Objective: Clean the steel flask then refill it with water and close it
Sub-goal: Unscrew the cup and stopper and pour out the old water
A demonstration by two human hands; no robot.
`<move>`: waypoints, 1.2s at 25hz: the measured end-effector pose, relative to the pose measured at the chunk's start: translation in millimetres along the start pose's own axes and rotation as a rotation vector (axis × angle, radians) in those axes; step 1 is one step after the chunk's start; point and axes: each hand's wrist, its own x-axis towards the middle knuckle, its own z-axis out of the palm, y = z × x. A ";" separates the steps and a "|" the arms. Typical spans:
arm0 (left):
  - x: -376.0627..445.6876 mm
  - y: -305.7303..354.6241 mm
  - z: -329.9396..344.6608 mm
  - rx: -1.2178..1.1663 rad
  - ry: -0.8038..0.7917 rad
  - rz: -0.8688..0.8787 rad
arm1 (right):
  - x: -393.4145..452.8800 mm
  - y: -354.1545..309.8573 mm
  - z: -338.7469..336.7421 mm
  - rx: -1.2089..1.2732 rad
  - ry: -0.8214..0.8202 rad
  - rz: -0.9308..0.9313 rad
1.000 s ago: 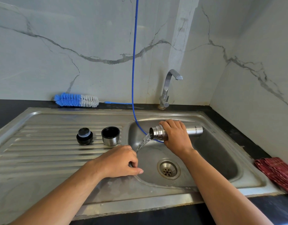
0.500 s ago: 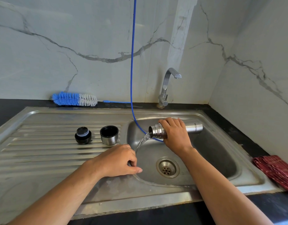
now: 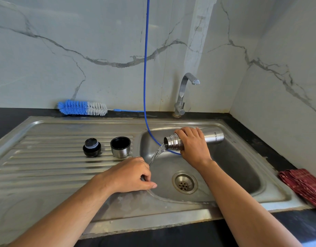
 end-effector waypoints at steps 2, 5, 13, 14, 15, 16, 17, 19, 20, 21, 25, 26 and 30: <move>0.0 0.2 -0.1 0.001 -0.001 0.001 | 0.2 -0.4 -0.8 0.001 -0.010 0.004; 0.2 0.1 0.3 0.002 0.002 0.005 | -0.3 -0.5 -1.2 -0.002 -0.006 0.002; 0.1 0.1 0.2 -0.005 0.006 0.002 | 0.0 -1.1 -2.6 0.015 -0.008 -0.004; 0.2 0.3 0.3 -0.006 0.005 0.002 | -0.1 -0.8 -2.8 0.016 -0.010 -0.005; 0.3 0.2 0.5 -0.009 0.006 0.002 | -0.2 -0.4 -3.2 0.016 -0.015 -0.006; 0.5 0.3 0.7 -0.011 0.007 0.004 | -0.2 -0.3 -3.8 0.015 -0.017 -0.006; 0.6 0.3 1.1 -0.012 0.007 0.006 | 0.0 -0.4 -4.1 0.014 -0.018 -0.005; 0.5 -0.2 1.6 -0.017 0.008 0.010 | 0.0 -1.0 -4.7 0.015 -0.019 -0.006; 0.4 -0.8 1.7 -0.018 0.008 0.009 | 0.0 -1.3 -5.1 0.015 -0.018 -0.007; 0.4 -1.1 1.6 -0.019 0.010 0.008 | 0.1 -1.6 -5.1 0.016 -0.019 -0.007; 1.1 -0.8 2.0 -0.009 0.019 0.033 | 0.6 -0.7 -3.9 0.007 -0.012 -0.011; 1.5 -0.7 2.0 -0.004 0.021 0.041 | 0.9 -0.3 -3.5 0.002 -0.011 -0.013; 1.0 -1.2 1.7 -0.005 0.021 0.030 | 0.4 0.5 -2.9 0.003 0.005 -0.018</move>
